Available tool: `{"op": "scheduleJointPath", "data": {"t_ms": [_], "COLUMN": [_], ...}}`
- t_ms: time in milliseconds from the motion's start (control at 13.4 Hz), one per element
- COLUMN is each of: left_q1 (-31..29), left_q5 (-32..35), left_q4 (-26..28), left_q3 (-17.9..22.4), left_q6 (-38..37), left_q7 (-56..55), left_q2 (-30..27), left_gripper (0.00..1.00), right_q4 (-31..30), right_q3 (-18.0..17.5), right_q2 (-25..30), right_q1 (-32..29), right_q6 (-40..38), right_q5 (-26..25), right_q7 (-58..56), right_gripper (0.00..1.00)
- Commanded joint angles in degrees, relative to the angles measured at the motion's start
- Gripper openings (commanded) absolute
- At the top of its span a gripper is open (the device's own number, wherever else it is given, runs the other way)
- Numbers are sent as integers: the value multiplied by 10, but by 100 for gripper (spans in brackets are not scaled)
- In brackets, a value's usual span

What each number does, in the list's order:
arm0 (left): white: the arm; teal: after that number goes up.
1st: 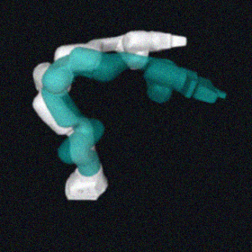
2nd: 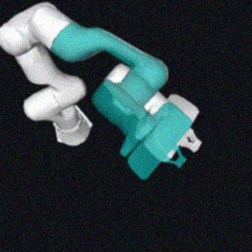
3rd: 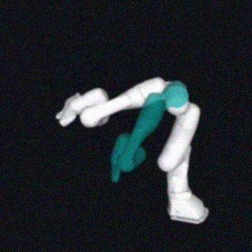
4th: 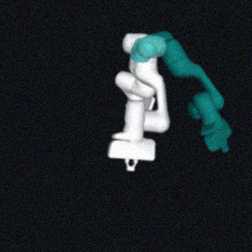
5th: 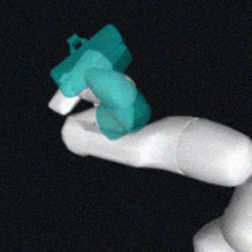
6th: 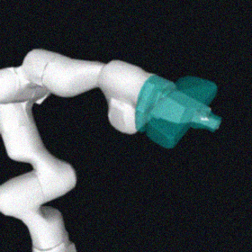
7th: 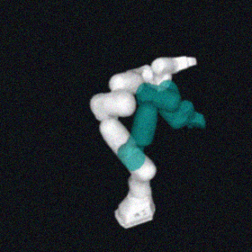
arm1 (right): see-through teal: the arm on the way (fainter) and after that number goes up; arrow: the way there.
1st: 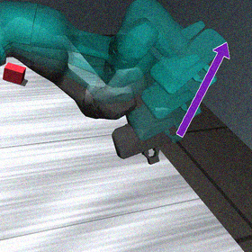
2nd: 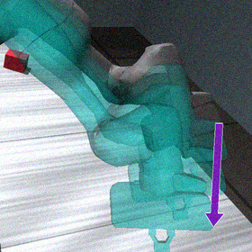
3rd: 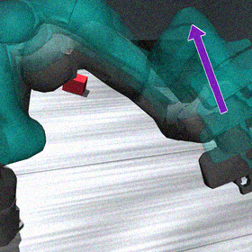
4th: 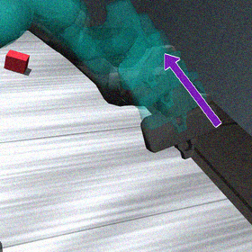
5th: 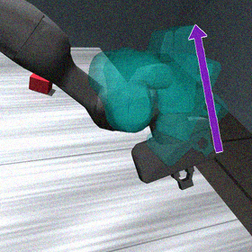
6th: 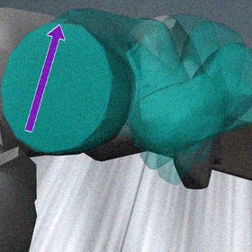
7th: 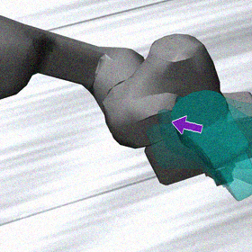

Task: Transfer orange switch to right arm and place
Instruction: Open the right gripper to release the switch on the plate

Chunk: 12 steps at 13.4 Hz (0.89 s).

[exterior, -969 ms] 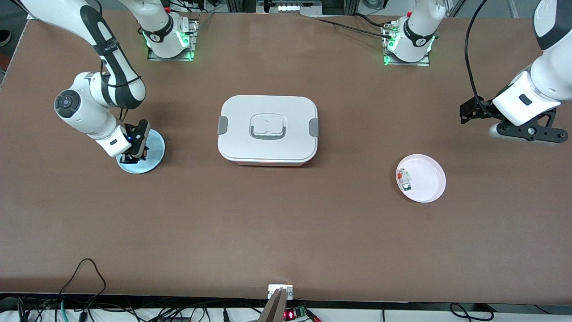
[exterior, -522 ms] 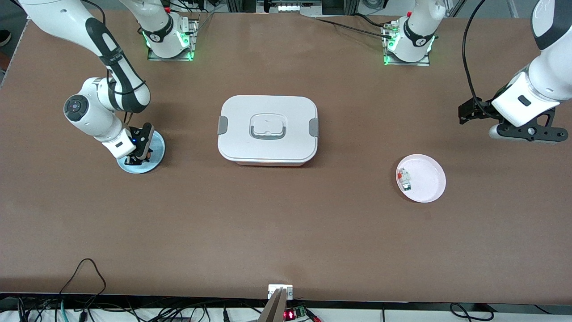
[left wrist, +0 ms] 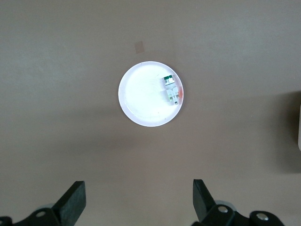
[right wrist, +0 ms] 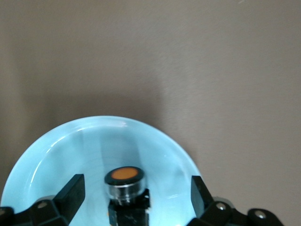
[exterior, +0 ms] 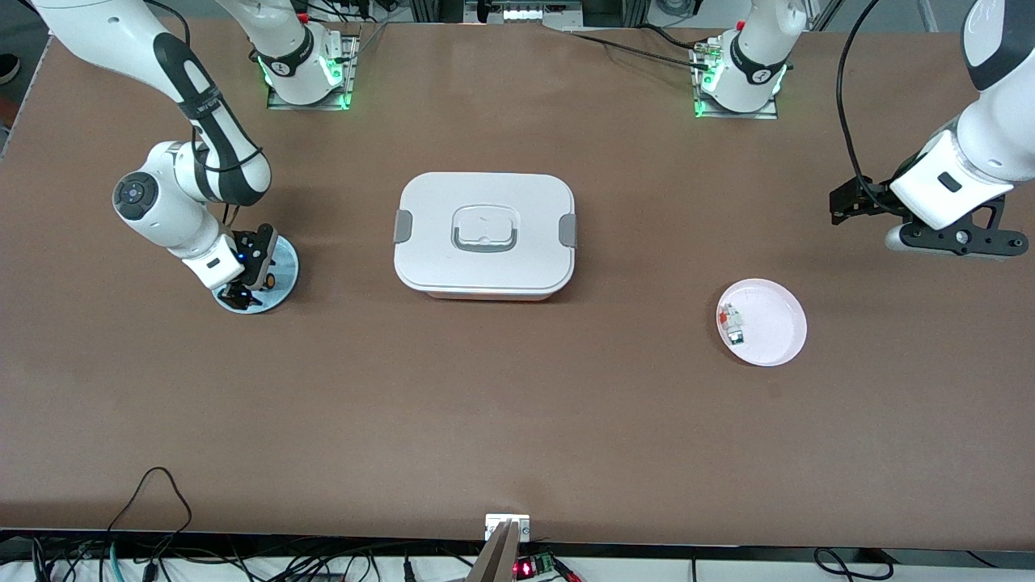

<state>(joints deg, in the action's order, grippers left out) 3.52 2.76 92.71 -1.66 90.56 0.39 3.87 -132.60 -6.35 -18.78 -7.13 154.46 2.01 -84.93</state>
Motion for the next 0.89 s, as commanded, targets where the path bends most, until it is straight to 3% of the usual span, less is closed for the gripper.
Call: {"op": "scheduleJointPath", "data": {"t_ms": [0,298,820], "left_q1": [0,0,0], "left_q5": [-11,-11,-11], "left_q4": [7,7,7], "left_q3": [2,2,2], "left_q6": [-3,-3,-3], "left_q7": [-4,-3,-1], "left_q2": [-10,-10,-10], "left_gripper": [100,100,100], "right_q4": [42,136,206], "right_q3": [-7,-7,-7], "right_q2": [43,64,141], "right_q1": [1,2,36], "right_q6": [-111,-275,-413], "right_q5": [-2,-2,-5], "right_q7": [72,211,553], "right_gripper": [100,100,100]}}
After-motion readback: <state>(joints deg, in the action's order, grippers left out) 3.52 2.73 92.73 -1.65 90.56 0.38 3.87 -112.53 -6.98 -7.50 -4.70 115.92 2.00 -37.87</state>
